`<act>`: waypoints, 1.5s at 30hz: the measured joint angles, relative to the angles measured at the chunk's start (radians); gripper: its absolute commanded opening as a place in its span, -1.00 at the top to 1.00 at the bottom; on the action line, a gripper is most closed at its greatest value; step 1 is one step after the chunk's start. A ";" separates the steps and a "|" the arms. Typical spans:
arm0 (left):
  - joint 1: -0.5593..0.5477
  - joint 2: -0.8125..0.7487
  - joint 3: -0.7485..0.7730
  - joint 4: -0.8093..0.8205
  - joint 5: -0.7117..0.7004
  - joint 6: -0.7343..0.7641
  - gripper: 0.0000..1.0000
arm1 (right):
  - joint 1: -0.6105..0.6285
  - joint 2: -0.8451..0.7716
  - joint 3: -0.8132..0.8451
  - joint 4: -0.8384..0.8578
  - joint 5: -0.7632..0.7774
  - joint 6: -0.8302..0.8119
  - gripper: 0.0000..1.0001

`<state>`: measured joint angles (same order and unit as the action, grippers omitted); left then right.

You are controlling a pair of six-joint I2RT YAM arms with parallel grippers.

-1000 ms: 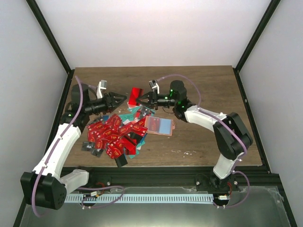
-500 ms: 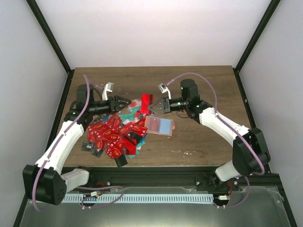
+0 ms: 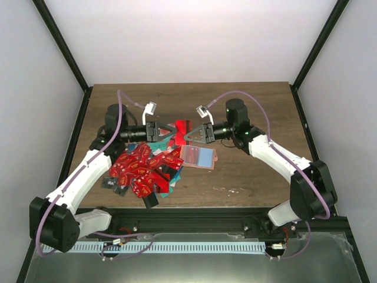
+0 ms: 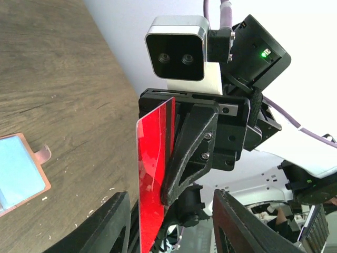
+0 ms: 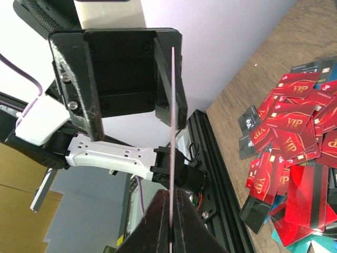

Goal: Put the credit cards into the card holder
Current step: Insert the credit card into the card holder.

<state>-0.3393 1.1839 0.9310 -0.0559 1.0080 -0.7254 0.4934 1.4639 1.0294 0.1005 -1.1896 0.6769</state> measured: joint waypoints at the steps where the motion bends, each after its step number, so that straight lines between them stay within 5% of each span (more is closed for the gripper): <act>1: -0.003 0.002 -0.001 0.006 0.001 -0.003 0.15 | 0.000 0.000 0.000 0.008 -0.006 0.005 0.99; 5: -0.017 0.016 -0.002 0.017 0.000 -0.006 0.18 | 0.000 0.000 -0.007 0.045 -0.028 0.031 0.99; 18: -0.055 0.044 -0.004 0.031 -0.004 -0.011 0.91 | 0.000 -0.001 -0.016 0.090 -0.053 0.061 0.99; 24: -0.070 0.057 -0.003 0.053 -0.009 -0.006 0.92 | -0.002 -0.001 -0.018 0.078 -0.046 0.059 0.78; 27: -0.074 0.067 0.002 0.027 -0.026 0.010 0.92 | -0.007 -0.001 -0.019 0.029 -0.011 0.034 0.34; 30: -0.076 0.100 0.020 -0.021 -0.051 0.045 0.92 | -0.024 -0.008 -0.029 -0.028 0.043 0.005 0.17; 45: -0.159 0.417 0.135 -0.185 -0.116 0.193 0.92 | -0.209 -0.121 -0.243 -0.310 0.430 -0.053 0.27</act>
<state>-0.4988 1.6005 1.0664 -0.2409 0.8921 -0.5323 0.2848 1.3434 0.7864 -0.2092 -0.7597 0.6235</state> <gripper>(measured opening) 0.041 0.385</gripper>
